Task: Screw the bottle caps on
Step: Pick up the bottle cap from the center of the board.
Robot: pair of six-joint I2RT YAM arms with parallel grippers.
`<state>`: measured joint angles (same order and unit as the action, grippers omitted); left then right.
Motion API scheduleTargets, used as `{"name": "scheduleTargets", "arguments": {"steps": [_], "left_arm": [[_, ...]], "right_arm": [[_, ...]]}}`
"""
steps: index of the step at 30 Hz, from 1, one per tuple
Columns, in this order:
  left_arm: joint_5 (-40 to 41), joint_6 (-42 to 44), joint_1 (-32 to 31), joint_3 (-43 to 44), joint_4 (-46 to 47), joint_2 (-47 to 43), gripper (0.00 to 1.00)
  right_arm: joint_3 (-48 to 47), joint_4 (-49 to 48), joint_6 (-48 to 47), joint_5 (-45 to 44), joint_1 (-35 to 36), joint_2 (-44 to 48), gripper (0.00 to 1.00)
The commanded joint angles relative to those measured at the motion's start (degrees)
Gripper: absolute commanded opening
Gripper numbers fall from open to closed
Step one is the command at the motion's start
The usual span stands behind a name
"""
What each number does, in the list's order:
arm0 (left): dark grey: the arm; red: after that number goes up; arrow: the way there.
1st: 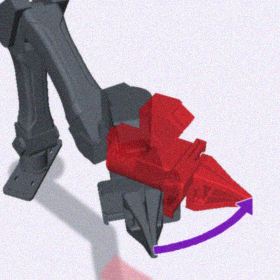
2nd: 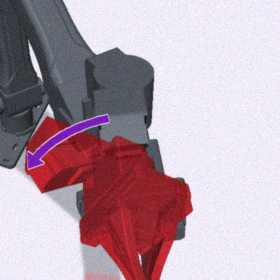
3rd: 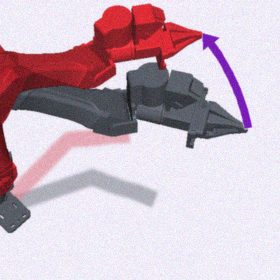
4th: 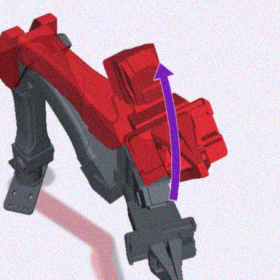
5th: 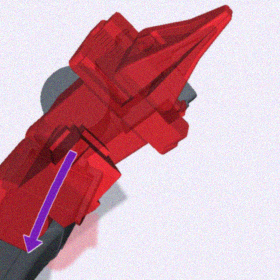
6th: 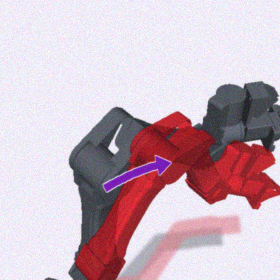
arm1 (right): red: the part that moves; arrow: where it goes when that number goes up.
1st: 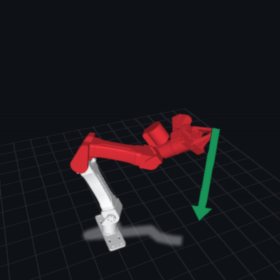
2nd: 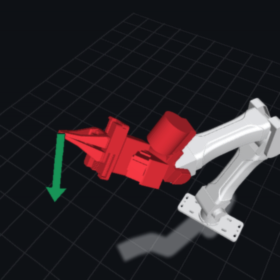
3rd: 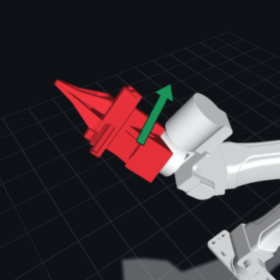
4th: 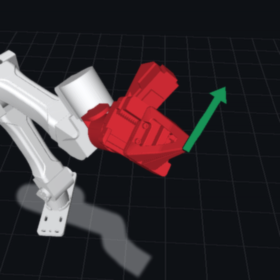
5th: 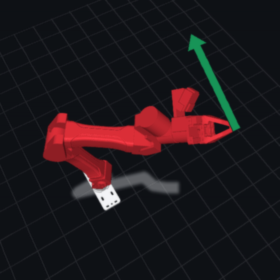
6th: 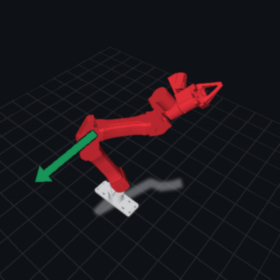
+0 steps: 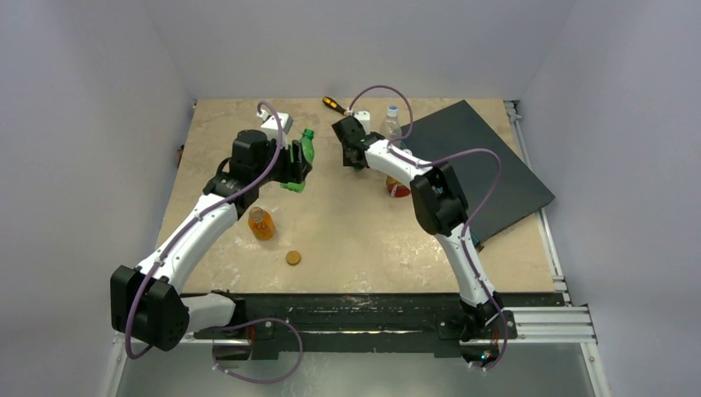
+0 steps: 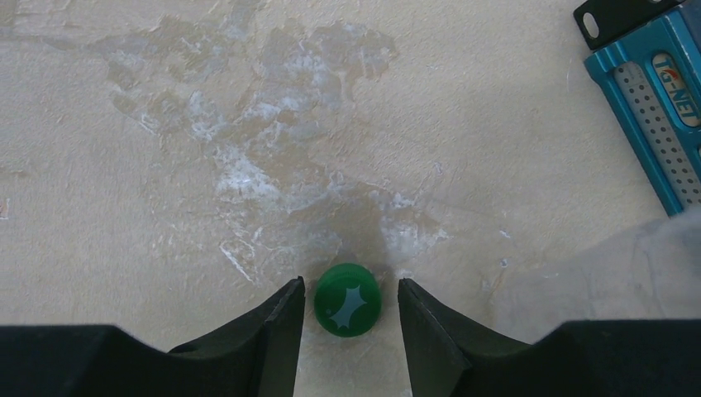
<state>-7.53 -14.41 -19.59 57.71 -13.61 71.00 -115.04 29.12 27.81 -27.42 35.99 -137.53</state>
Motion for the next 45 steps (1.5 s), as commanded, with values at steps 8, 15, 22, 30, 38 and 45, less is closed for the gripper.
{"name": "scheduleTargets", "arguments": {"steps": [8, 15, 22, 30, 38, 45], "left_arm": [[-1.09, -0.53, -1.02, -0.07, 1.16, 0.12, 0.0], [-1.61, -0.05, -1.06, -0.54, 1.45, -0.05, 0.0], [-3.81, 3.17, -1.06, -2.48, 3.81, -0.46, 0.0], [-9.76, 11.76, -1.24, -12.05, 17.83, -5.66, 0.0], [-20.72, 17.96, -1.78, -14.74, 20.06, -10.32, 0.0], [-28.35, 23.81, -6.74, -16.31, 17.63, -16.0, 0.0]], "right_arm": [[1.12, -2.05, 0.44, 2.11, 0.29, -1.35, 0.45], [2.65, -2.83, 0.66, 2.89, 0.14, -1.52, 0.36], [4.19, -1.65, 0.44, 3.93, 0.18, 1.46, 0.16], [17.76, -3.4, -0.64, 19.52, -0.58, 22.51, 0.12], [36.21, -8.89, 0.7, 46.15, -9.56, 46.49, 0.11], [47.29, -17.95, 4.95, 71.13, -14.97, 61.92, 0.12]]}}
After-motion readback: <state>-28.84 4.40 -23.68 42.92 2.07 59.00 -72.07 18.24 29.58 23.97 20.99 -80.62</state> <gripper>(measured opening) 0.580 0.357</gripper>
